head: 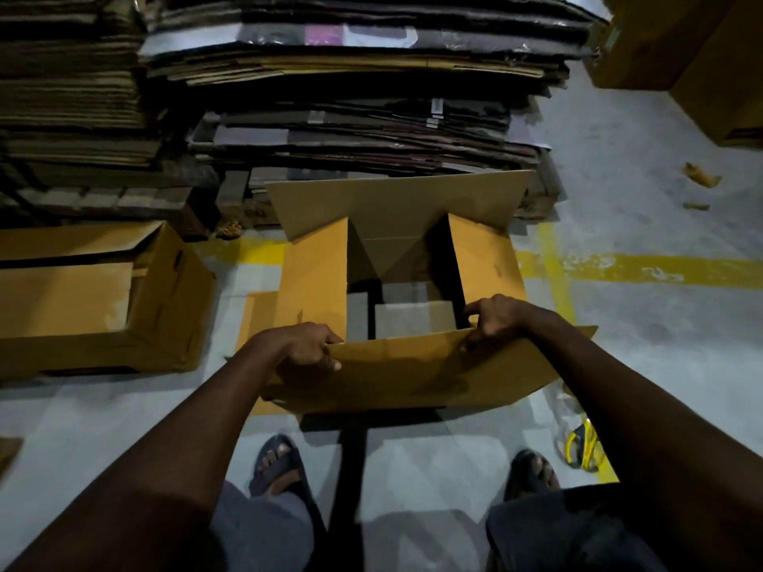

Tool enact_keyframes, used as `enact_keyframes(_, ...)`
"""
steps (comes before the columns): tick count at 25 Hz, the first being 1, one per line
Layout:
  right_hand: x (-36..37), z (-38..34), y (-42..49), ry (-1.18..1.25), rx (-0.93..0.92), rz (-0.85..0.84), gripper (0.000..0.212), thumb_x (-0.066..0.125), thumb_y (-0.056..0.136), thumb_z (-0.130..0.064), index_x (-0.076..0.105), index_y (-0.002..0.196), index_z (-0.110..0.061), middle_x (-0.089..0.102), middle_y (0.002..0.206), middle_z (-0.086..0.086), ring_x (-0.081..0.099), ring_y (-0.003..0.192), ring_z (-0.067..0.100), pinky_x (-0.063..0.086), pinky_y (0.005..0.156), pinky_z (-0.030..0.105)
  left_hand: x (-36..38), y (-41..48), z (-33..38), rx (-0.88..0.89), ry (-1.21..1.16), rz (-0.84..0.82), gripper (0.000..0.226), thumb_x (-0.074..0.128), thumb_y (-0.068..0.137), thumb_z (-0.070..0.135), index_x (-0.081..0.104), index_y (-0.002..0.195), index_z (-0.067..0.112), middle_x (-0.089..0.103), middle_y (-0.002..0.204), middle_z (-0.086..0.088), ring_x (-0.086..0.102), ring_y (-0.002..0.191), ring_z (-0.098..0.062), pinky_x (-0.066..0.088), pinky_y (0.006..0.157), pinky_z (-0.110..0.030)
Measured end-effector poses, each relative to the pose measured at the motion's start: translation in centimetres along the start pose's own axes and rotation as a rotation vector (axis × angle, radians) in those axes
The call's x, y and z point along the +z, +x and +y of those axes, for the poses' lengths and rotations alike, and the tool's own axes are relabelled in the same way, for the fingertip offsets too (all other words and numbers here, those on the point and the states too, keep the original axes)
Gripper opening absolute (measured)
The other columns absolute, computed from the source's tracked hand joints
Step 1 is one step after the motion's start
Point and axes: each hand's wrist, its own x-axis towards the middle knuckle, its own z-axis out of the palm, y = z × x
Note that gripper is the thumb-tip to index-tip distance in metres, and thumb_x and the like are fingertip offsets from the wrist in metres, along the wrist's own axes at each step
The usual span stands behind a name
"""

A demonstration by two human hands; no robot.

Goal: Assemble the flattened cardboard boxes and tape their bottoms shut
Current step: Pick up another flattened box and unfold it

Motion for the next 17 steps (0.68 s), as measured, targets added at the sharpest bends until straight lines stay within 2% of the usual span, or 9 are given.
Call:
enact_keyframes(2,-0.5,0.4,-0.2,0.144,-0.020,-0.185,0.095,0.066,0.053,-0.087,0.049,0.134,-0.041,0.048,0.143,-0.001,0.045,0.131,0.026,0.038,0.108,0.045,0.3,0.2,0.0,-0.005,0.141,0.095,0.063,0.065,0.087,0.039,0.041,0.143,0.022,0.032,0.151,-0.004,0.033,0.138,-0.028,0.032,0.110,-0.042)
enact_keyframes(4,-1.0,1.1,-0.7,0.465,0.026,-0.287,0.077,0.062,0.074,-0.075,0.041,0.140,-0.039,0.047,0.141,0.000,0.042,0.135,0.028,0.037,0.109,0.052,0.6,0.1,0.0,-0.039,0.176,0.256,0.093,0.067,0.081,0.050,0.008,0.152,0.037,0.001,0.161,0.000,0.010,0.146,-0.029,0.023,0.114,-0.053)
enact_keyframes(5,-1.2,1.5,-0.8,0.602,0.042,-0.214,0.076,0.057,0.079,-0.073,0.039,0.142,-0.035,0.049,0.139,0.001,0.045,0.133,0.028,0.039,0.106,0.053,0.9,-0.1,0.0,-0.050,0.204,0.329,0.105,0.066,0.078,0.056,-0.008,0.151,0.040,-0.011,0.161,0.002,0.000,0.148,-0.029,0.018,0.113,-0.058)
enact_keyframes(6,-1.2,1.9,-0.4,0.640,0.042,-0.044,0.085,0.055,0.076,-0.077,0.039,0.144,-0.030,0.051,0.140,0.004,0.047,0.131,0.029,0.042,0.104,0.050,1.3,-0.1,-0.1,-0.057,0.254,0.388,0.113,0.065,0.075,0.061,-0.019,0.148,0.040,-0.019,0.160,0.004,-0.007,0.148,-0.028,0.014,0.113,-0.061)
enact_keyframes(8,-1.1,2.4,0.8,0.477,0.079,0.331,0.088,0.055,0.080,-0.074,0.039,0.147,-0.020,0.045,0.148,0.012,0.046,0.132,0.031,0.042,0.102,0.044,2.0,-0.2,-0.1,-0.058,0.312,0.478,0.121,0.061,0.071,0.071,-0.029,0.144,0.038,-0.025,0.158,0.005,-0.013,0.147,-0.026,0.010,0.114,-0.061)
enact_keyframes(11,-1.8,2.0,4.0,0.250,0.196,0.530,0.068,0.045,0.097,-0.054,0.037,0.146,-0.007,0.039,0.150,0.019,0.043,0.132,0.036,0.041,0.102,0.043,2.0,-0.2,-0.1,-0.062,0.305,0.485,0.124,0.058,0.068,0.077,-0.033,0.142,0.036,-0.027,0.157,0.006,-0.015,0.147,-0.024,0.006,0.115,-0.059)
enact_keyframes(14,-1.0,0.3,7.5,0.196,0.272,0.354,0.050,0.046,0.100,-0.046,0.059,0.120,-0.003,0.063,0.121,0.017,0.060,0.109,0.030,0.048,0.081,0.030,2.0,0.1,-0.4,-0.073,0.303,0.487,0.125,0.056,0.068,0.078,-0.032,0.143,0.031,-0.033,0.154,0.005,-0.020,0.146,-0.023,0.003,0.116,-0.058)
enact_keyframes(16,1.2,0.0,9.8,0.350,0.220,0.100,0.039,0.060,0.093,-0.042,0.063,0.109,-0.006,0.067,0.098,0.005,0.067,0.079,0.009,0.047,0.058,0.015,2.2,0.2,-0.6,-0.083,0.314,0.484,0.126,0.053,0.068,0.080,-0.034,0.143,0.028,-0.038,0.151,0.005,-0.024,0.144,-0.023,0.000,0.116,-0.058)
enact_keyframes(17,2.4,0.2,10.8,0.434,0.207,0.021,0.043,0.068,0.087,-0.040,0.063,0.113,-0.007,0.067,0.096,0.004,0.066,0.070,0.002,0.047,0.052,0.014,2.2,0.2,-0.7,-0.095,0.320,0.477,0.127,0.052,0.067,0.081,-0.035,0.143,0.026,-0.040,0.150,0.004,-0.026,0.143,-0.023,-0.001,0.116,-0.057)
